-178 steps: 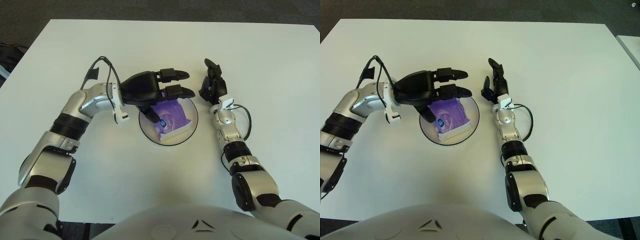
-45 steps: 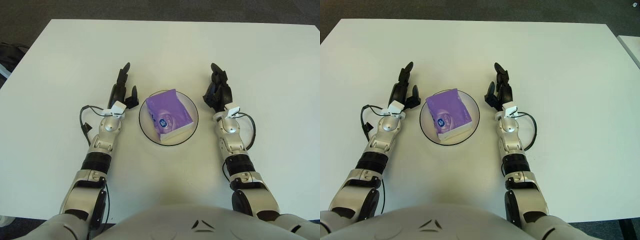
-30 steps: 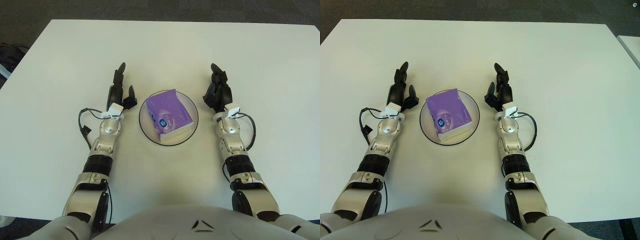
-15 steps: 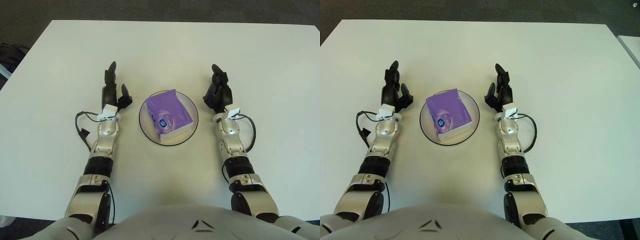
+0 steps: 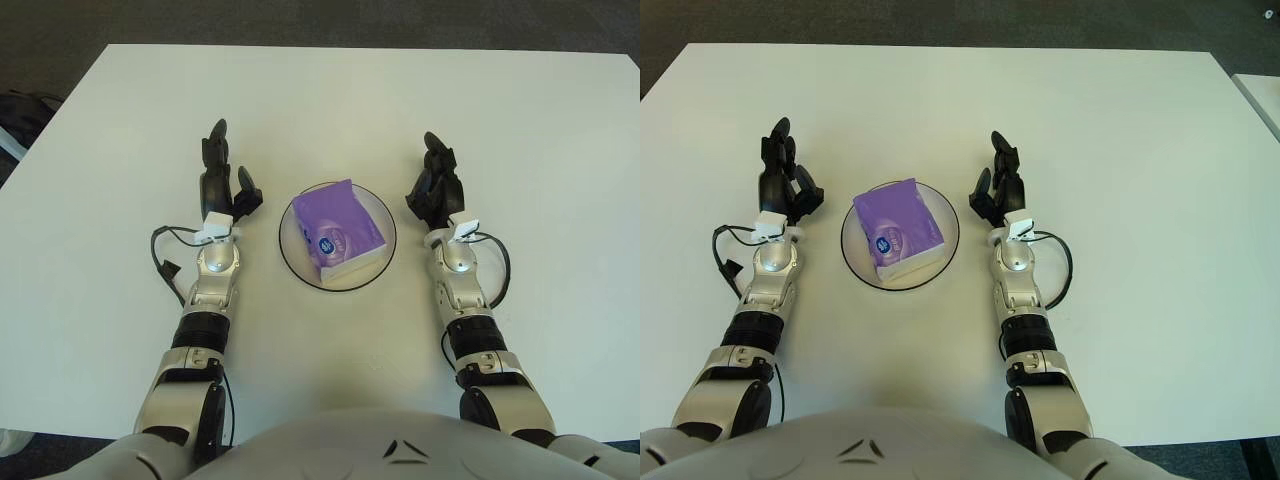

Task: Put the tissue paper into the plate.

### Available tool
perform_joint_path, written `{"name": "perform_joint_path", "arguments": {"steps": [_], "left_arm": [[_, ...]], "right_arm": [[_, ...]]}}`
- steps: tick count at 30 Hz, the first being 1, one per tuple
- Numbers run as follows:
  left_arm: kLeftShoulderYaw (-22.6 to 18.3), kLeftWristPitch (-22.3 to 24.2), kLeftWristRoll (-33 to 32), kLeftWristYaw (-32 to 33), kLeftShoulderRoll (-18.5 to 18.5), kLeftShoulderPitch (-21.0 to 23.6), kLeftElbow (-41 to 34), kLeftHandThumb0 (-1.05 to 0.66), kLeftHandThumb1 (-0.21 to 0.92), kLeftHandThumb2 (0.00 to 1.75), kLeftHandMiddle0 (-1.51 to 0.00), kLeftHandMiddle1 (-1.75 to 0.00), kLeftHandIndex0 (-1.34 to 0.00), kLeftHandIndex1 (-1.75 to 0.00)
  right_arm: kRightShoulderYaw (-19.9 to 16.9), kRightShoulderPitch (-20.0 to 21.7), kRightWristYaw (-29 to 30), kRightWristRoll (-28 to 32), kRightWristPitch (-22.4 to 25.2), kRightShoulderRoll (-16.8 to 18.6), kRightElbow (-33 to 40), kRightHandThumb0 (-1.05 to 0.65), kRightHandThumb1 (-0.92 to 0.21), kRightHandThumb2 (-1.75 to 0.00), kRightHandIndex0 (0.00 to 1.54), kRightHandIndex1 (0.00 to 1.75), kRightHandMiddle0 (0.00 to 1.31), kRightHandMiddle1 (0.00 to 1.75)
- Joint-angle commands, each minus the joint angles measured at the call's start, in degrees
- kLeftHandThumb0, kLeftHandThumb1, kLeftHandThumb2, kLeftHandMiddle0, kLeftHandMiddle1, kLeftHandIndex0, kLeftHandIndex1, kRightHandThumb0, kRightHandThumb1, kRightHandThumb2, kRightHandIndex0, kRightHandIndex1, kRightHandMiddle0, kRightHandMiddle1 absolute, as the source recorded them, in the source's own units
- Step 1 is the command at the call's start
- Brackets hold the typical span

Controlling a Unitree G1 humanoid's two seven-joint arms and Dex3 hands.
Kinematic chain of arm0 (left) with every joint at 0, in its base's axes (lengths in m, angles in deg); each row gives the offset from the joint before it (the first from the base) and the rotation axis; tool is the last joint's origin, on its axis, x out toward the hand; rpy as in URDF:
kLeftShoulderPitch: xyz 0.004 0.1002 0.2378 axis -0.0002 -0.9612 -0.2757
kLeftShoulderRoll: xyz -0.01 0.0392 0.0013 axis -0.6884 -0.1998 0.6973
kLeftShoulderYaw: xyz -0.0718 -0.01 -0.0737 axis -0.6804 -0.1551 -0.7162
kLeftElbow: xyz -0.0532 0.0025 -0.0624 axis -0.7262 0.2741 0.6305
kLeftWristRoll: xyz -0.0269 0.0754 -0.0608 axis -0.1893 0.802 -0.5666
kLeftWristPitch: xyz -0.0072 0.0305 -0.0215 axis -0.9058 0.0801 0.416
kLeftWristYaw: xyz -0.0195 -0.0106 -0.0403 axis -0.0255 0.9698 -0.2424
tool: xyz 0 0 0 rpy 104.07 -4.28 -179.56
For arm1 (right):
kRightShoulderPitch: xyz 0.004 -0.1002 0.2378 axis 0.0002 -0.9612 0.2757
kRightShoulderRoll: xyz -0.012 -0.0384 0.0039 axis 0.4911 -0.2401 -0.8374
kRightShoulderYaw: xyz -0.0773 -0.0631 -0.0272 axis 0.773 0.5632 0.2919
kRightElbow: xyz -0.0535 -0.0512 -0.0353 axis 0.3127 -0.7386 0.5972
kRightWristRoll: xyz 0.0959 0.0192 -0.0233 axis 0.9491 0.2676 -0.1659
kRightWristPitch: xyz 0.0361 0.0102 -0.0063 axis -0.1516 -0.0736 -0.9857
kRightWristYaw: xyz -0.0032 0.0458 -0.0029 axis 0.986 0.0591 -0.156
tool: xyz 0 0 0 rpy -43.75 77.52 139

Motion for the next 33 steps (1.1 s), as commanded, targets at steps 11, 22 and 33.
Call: {"name": "perform_joint_path", "arguments": {"steps": [11,22,33], "left_arm": [[1.68,-0.61,0.68,0.42,2.7,-5.02,4.02,-0.82,0.92,1.03,-0.25,-0.06,0.0,-0.59],[2.07,-0.4,0.58,0.05,2.68,-5.43,3.96,-0.83,0.92,1.02,-0.25,-0.05,0.0,-0.6],[2.43,0.21,-0.03,-1.3,2.43,-5.89,3.85,-0.83,0.92,1.0,-0.24,-0.04,0.0,-0.57]], "right_arm": [[-0.09,-7.69,0.96,-0.01,2.13,1.17,-6.55,-0.73,-0.92,-1.0,0.17,0.01,0.0,0.39],[0.05,-8.09,1.04,0.1,1.15,1.24,-6.37,-0.74,-0.92,-1.03,0.17,0.01,0.0,0.38],[0.0,-8.71,1.27,0.14,1.2,1.4,-5.67,-0.72,-0.92,-1.02,0.18,0.01,0.0,0.43]]}}
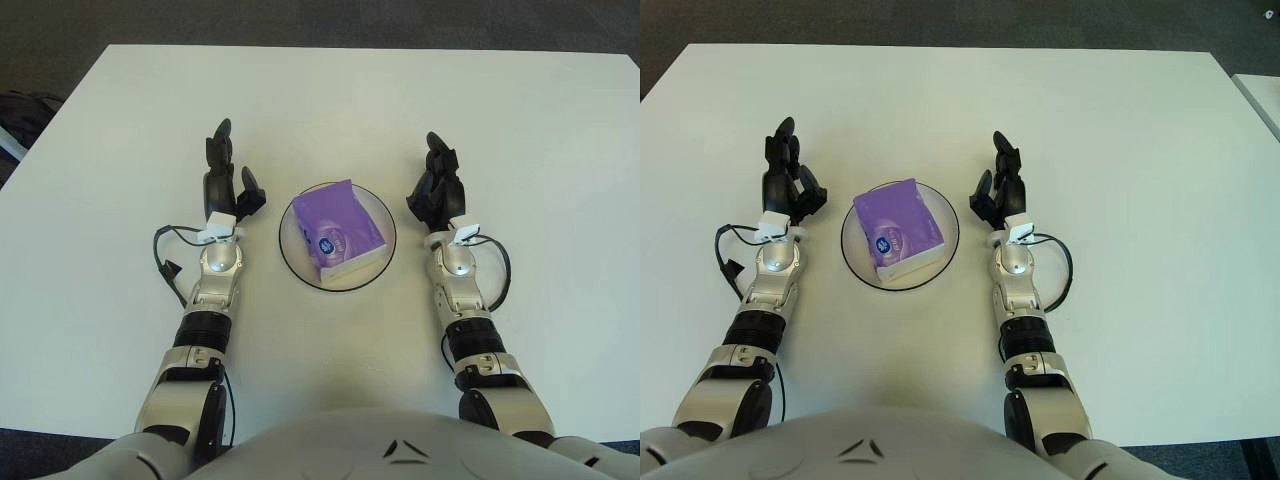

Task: Put the tissue paper into the plate.

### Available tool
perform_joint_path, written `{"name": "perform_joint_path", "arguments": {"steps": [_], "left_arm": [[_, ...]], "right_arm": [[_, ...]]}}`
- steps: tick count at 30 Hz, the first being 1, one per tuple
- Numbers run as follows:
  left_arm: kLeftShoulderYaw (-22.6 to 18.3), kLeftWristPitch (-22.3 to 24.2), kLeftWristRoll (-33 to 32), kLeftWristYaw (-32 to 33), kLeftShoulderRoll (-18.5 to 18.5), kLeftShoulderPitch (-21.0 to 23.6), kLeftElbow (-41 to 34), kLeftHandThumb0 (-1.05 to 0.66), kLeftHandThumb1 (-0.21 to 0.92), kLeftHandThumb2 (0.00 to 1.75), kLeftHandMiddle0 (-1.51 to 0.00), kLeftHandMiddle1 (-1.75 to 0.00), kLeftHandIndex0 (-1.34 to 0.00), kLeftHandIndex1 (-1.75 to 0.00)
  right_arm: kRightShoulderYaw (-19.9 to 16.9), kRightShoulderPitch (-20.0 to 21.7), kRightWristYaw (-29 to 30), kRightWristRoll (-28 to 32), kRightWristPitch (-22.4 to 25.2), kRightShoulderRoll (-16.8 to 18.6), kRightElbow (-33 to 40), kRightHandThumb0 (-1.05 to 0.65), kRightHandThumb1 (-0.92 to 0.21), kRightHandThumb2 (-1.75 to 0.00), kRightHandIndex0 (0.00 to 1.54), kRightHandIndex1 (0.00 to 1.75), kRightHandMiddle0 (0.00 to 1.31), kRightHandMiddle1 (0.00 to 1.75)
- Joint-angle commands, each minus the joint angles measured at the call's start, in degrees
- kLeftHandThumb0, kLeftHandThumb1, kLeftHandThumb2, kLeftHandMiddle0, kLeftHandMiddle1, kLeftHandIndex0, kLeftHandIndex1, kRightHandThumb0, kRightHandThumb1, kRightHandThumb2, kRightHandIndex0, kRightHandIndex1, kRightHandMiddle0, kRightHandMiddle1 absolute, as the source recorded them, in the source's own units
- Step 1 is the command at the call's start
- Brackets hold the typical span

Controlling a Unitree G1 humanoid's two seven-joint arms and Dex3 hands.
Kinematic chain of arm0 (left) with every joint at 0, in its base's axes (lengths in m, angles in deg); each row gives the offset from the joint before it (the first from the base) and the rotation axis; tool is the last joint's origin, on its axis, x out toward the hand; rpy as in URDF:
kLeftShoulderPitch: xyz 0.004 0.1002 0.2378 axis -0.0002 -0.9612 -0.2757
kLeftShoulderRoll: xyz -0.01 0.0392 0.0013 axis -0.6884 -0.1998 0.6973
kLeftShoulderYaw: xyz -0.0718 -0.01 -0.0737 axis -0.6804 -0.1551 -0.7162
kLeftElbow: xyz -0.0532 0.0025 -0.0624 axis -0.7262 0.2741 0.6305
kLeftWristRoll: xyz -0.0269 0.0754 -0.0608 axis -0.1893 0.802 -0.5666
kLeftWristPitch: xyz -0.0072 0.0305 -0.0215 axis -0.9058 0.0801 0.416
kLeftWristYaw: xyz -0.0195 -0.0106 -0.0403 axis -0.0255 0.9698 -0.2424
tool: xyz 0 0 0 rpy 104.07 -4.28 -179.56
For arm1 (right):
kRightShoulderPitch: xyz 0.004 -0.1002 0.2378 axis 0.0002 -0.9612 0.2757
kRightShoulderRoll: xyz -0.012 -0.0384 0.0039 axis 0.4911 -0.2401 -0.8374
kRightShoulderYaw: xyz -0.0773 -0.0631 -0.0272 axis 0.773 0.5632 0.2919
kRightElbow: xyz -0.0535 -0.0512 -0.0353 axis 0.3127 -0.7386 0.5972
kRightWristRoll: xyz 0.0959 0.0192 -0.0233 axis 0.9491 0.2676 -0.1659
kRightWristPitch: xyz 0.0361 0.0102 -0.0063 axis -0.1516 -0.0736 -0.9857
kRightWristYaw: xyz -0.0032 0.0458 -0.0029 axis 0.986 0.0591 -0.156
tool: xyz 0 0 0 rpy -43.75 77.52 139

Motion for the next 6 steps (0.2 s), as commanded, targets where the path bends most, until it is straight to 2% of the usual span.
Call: {"name": "perform_joint_path", "arguments": {"steps": [1,6], "left_arm": [[1.53,0.37,0.03,-0.86,2.41,-5.92,3.94,-0.83,0.92,1.0,-0.24,-0.04,0.0,-0.57],[1.71,1.94,-0.21,-2.15,2.1,-6.47,3.15,-0.82,0.92,1.0,-0.24,-0.04,0.0,-0.57]], "right_arm": [[-0.02,-8.33,0.48,0.25,4.21,1.22,-4.91,-0.72,-0.92,-1.01,0.18,0.01,0.0,0.43],[-0.01,-9.06,1.28,0.11,5.21,1.68,-3.67,-0.7,-0.92,-0.97,0.2,0.02,0.0,0.51]]}}
